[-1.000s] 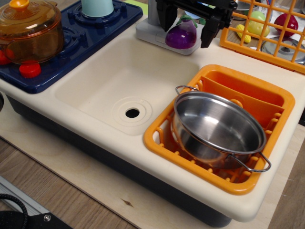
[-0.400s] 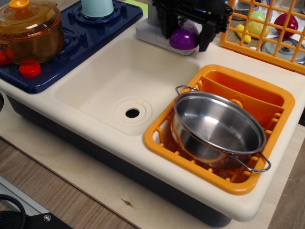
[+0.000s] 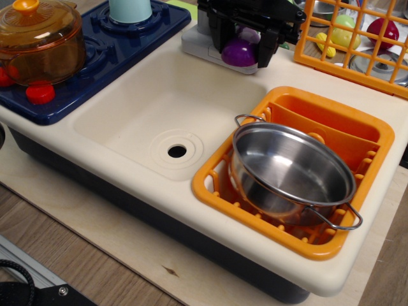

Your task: Put eggplant into pan

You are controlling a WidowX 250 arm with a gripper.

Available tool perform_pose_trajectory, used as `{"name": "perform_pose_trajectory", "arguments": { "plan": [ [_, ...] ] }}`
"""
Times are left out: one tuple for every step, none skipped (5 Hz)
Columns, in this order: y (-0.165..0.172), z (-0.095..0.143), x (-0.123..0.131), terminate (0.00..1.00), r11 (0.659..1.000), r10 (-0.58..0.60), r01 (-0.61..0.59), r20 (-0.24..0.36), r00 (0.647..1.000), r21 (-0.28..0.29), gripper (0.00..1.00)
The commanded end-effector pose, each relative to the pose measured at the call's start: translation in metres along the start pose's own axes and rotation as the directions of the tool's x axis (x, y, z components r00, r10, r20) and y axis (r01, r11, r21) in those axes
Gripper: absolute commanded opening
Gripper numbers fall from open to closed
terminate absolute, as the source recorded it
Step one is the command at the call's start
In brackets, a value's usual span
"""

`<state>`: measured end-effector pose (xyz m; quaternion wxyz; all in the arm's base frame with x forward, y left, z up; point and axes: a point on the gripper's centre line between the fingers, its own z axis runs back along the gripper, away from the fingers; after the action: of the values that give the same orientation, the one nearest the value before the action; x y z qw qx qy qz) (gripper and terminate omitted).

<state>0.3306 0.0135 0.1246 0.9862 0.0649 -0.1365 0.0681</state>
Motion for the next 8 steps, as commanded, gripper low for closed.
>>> {"name": "perform_pose_trajectory", "arguments": {
  "plan": [
    [-0.013,0.033,-0.002,0.00,0.998,0.058,-0.057,-0.027,0.998,0.028,0.00],
    [-0.023,0.055,-0.009,0.00,0.989,0.149,-0.148,-0.097,0.984,0.026,0.00],
    [-0.038,0.071,-0.027,0.00,0.966,0.258,-0.256,-0.146,0.955,0.034,0.00],
    [-0.055,0.078,-0.055,0.00,0.938,0.347,-0.341,-0.126,0.929,0.070,0.00],
    [-0.063,0.073,-0.078,0.00,0.920,0.392,-0.388,-0.124,0.912,0.051,0.00],
    [-0.080,0.068,-0.093,0.00,0.914,0.405,-0.403,-0.100,0.909,0.040,0.00],
    [-0.085,0.065,-0.099,0.00,0.903,0.424,-0.429,-0.113,0.899,-0.025,1.00],
    [-0.085,0.065,-0.099,0.00,0.903,0.424,-0.429,-0.113,0.899,-0.025,1.00]
  ]
}}
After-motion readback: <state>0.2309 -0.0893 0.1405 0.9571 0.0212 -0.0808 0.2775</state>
